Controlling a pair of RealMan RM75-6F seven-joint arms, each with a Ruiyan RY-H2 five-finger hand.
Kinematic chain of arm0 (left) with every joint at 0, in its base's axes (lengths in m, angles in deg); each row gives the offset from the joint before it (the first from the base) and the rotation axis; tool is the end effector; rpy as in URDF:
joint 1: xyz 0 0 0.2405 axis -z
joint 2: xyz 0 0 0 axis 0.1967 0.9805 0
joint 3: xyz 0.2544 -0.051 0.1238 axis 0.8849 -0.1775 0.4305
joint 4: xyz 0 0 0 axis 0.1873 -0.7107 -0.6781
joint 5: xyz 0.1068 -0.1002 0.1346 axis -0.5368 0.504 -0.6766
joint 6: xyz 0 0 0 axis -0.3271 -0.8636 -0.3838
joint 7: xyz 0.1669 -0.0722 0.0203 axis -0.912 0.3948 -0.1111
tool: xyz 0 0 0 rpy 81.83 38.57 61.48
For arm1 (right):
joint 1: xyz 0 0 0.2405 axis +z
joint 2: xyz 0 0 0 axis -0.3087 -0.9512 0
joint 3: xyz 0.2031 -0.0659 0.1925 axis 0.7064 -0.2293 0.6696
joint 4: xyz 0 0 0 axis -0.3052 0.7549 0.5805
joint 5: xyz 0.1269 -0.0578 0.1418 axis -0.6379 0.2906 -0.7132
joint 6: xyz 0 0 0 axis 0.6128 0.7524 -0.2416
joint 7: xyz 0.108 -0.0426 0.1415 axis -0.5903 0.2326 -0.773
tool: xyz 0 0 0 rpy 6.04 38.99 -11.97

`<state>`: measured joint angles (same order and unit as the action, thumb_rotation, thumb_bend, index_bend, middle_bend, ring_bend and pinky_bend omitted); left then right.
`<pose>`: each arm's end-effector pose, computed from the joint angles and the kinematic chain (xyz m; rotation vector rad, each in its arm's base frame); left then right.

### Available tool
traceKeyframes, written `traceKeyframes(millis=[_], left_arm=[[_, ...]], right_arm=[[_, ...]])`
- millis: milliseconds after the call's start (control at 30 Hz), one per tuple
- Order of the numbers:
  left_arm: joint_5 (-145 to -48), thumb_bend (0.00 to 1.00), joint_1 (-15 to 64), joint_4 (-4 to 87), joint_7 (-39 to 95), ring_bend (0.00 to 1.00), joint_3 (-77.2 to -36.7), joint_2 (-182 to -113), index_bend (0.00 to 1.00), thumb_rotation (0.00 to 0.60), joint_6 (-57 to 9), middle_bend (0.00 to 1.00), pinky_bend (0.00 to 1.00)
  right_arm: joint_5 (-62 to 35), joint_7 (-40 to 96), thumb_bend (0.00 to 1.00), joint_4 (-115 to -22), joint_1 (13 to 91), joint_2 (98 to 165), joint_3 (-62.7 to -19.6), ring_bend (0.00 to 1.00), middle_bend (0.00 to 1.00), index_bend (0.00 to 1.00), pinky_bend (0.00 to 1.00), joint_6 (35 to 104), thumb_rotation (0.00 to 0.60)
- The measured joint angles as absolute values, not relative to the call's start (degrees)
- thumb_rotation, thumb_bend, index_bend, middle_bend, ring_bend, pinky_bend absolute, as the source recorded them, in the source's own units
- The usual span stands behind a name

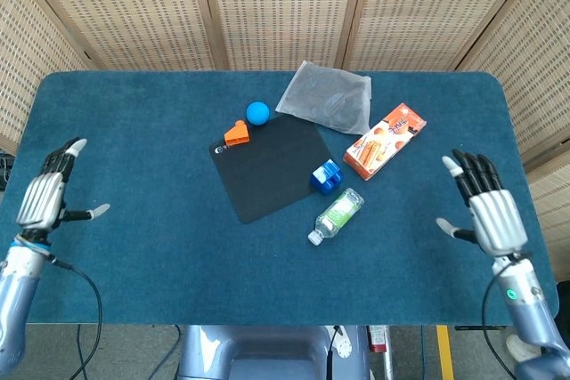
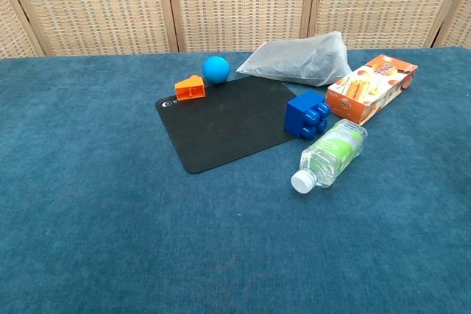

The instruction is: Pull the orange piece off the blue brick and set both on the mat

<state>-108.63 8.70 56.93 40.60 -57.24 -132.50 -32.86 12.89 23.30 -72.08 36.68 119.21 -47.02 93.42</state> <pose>-0.3112 0.3294 0.1641 -1.3069 -1.1081 -1.1099 -0.2925 -0.3077 0.1720 1.4994 -0.6607 1.1520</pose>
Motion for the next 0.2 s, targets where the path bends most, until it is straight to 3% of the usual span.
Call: traceKeyframes(millis=[200], left_arm=[[-111.38,0.02,1.48,59.38,34.94,0.00,-53.58,-130.90,0.00,0.600,-42.70,0.00,0.00]], right_arm=[[13.64,25.21,0.00,-70.00,31.19,119.78,-49.42,0.00,0.00,0.00,0.00,97.87,0.600]])
